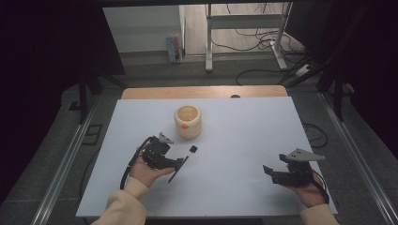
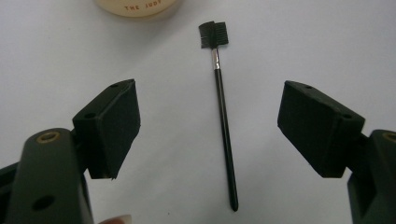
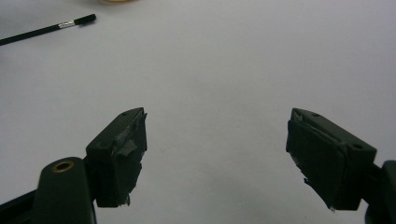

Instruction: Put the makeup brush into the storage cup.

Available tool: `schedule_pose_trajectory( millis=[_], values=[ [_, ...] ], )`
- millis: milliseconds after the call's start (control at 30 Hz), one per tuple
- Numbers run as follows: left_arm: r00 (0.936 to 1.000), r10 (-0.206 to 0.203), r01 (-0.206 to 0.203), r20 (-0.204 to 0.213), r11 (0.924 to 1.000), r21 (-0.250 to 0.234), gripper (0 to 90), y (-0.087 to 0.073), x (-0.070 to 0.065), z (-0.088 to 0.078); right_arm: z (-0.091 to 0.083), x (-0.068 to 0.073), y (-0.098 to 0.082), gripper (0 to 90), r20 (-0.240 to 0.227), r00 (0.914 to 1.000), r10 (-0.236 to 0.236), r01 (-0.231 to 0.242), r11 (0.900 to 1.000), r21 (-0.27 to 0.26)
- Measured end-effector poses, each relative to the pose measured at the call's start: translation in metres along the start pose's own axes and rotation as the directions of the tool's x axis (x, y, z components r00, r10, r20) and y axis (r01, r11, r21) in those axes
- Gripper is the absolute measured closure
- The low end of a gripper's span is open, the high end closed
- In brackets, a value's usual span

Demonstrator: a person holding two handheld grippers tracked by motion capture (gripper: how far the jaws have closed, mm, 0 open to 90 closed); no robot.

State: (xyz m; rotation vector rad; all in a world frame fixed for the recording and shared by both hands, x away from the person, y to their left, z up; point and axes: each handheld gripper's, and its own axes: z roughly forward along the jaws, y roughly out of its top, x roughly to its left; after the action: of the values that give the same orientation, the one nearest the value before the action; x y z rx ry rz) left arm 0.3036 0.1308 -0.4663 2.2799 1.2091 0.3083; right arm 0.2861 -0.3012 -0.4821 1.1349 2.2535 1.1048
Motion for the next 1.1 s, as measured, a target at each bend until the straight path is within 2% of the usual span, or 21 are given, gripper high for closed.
schedule_pose_trajectory(
  millis=[333, 833, 1100],
  values=[
    [0.9998, 0.018, -0.018, 0.01, 0.9986, 0.05, 23.1, 0.007, -0.003, 0.01, 0.001, 0.0, 0.0, 19.9, 0.005, 1.0, -0.008, 0.008, 1.0, 0.007],
    [0.9997, -0.006, 0.004, 0.024, 0.9952, 0.098, 24.8, 0.01, 0.001, 0.021, 0.002, 0.0, -0.001, 19.9, 0.011, 0.9999, -0.012, 0.011, 1.0, 0.019],
    [0.9989, 0.008, -0.014, 0.045, 0.9909, 0.134, 28.8, 0.012, 0.0, 0.027, 0.002, -0.001, -0.001, 19.9, 0.016, 0.9999, -0.004, 0.004, 1.0, 0.021]
  ],
)
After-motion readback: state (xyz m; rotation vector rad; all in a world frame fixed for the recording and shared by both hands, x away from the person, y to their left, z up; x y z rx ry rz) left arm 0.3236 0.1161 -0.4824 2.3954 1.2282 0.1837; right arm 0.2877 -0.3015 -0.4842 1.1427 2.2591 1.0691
